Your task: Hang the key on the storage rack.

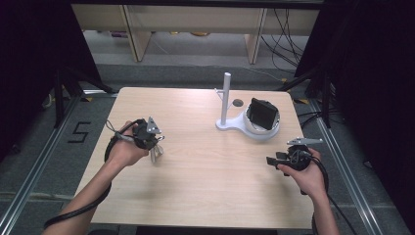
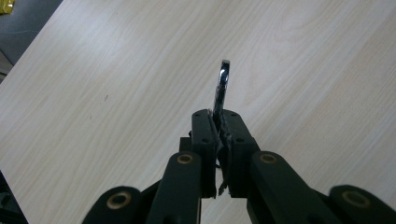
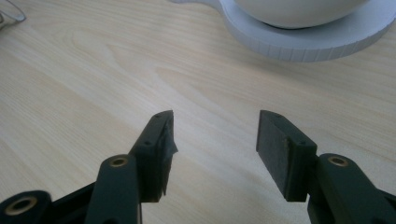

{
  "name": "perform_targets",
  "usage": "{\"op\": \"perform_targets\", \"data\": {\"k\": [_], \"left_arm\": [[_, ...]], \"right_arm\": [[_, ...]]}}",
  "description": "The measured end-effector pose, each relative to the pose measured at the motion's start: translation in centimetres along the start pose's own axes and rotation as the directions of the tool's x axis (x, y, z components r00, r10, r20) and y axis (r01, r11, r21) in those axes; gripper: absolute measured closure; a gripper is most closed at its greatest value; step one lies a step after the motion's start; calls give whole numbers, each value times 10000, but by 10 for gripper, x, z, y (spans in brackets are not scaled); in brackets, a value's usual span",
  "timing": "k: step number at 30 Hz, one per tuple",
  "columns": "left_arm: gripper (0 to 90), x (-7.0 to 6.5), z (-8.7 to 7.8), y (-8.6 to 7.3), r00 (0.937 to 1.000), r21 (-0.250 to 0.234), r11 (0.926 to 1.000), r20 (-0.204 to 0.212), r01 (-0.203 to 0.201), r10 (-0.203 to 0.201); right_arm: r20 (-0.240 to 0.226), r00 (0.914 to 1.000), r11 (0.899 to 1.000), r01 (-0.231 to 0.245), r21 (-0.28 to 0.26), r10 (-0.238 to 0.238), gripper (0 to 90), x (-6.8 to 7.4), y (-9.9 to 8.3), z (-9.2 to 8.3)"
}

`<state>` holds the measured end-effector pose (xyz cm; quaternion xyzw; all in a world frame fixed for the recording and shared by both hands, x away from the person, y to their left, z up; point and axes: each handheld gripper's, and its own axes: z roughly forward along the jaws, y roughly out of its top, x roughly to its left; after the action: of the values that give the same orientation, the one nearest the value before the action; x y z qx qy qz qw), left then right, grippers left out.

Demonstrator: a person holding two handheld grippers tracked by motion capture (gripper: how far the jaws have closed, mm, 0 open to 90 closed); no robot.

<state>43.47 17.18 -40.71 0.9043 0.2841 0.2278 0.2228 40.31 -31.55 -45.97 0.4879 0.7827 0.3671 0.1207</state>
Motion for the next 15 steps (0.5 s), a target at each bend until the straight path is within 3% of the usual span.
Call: {"op": "perform_targets", "data": {"k": [3,6,7,8,10,11,12,13,15], "left_arm": [[851,0,-1,3,9999,-95,9999,-106,-35,34],[851,0,-2,7,9994,-662,9976,-260,207,-225],[851,0,-2,8,9991,-786,9966,-305,259,-284],[851,0,-3,9,9986,-999,9944,-371,351,-390],[851,0,-3,11,9971,-1367,9894,-510,487,-561],[851,1,-4,12,9970,-1353,9897,-545,465,-543],[851,0,-4,12,9954,-1687,9836,-596,634,-744],[851,-1,-3,13,9943,-1882,9795,-639,718,-852],[851,-1,-3,14,9934,-2101,9751,-729,711,-882]], "right_arm": [[-117,9999,9999,-98,-93,97,477,1,0,1],[-96,9996,9993,-255,-274,253,479,2,-1,3],[2,10000,9989,-11,-470,11,481,0,-2,3],[-137,9990,9977,-440,-523,433,482,3,-3,4],[-160,9998,9972,-133,-739,122,484,0,-3,5],[-2,9995,9965,-305,-774,306,485,2,-4,4],[-38,9992,9961,-410,-786,408,485,3,-4,4],[-12,9999,9952,-151,-969,150,485,0,-5,5],[-99,9986,9931,-522,-1049,515,485,3,-6,6]]}}
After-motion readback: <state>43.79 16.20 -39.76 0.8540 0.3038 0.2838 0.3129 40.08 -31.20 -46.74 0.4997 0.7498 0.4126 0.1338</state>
